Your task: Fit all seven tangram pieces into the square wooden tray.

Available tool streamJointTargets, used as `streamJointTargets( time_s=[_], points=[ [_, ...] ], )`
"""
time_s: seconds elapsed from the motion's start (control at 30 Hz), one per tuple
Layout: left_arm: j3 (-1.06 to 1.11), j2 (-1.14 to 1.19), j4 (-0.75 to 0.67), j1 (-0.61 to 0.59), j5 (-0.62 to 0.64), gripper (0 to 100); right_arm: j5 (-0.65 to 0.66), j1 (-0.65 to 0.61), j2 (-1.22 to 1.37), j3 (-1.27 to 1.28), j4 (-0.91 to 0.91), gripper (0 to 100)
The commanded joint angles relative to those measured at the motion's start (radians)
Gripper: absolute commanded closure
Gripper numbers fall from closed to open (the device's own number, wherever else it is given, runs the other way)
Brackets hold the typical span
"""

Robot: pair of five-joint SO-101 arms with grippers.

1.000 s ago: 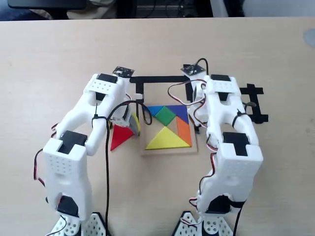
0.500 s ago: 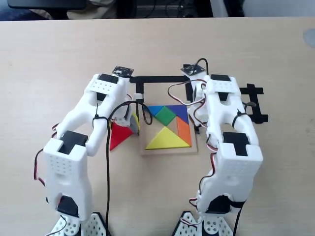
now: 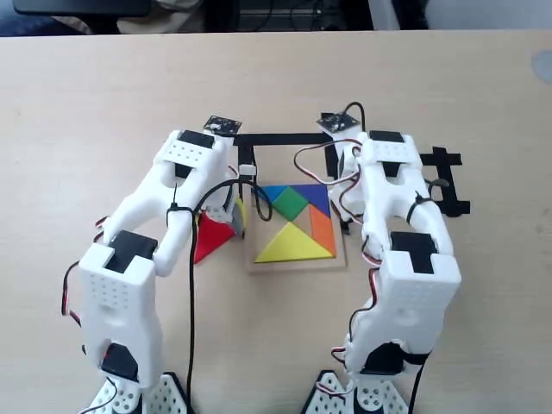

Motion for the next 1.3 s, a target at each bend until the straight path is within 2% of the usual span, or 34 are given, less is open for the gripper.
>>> streamJointTargets(
  time_s=[0.0, 0.17, 0.47, 0.77, 0.9, 1.0, 1.27],
  points=[
    [-0.005, -0.025, -0.015, 0.038, 0.006, 80, 0.012, -0.029, -0.002, 0.018, 0.014, 98.8],
    [0.002, -0.015, -0.015, 0.061, -0.028, 80, 0.012, -0.029, -0.002, 0.018, 0.014, 98.8],
    [-0.005, -0.023, -0.009, 0.077, -0.028, 93, 0.012, -0.029, -0.002, 0.018, 0.014, 98.8],
    [-0.005, -0.026, 0.002, 0.076, -0.031, 93, 0.012, -0.029, -0.002, 0.018, 0.014, 98.8],
    [-0.067, -0.064, 0.126, 0.058, -0.068, 83, 0.012, -0.029, -0.002, 0.018, 0.014, 98.8],
    [-0.082, -0.118, 0.141, 0.024, -0.077, 77, 0.012, -0.029, -0.002, 0.018, 0.014, 98.8],
    [-0.062, -0.224, 0.146, -0.030, -0.146, 75, 0.012, -0.029, -0.002, 0.018, 0.014, 98.8]
  ],
)
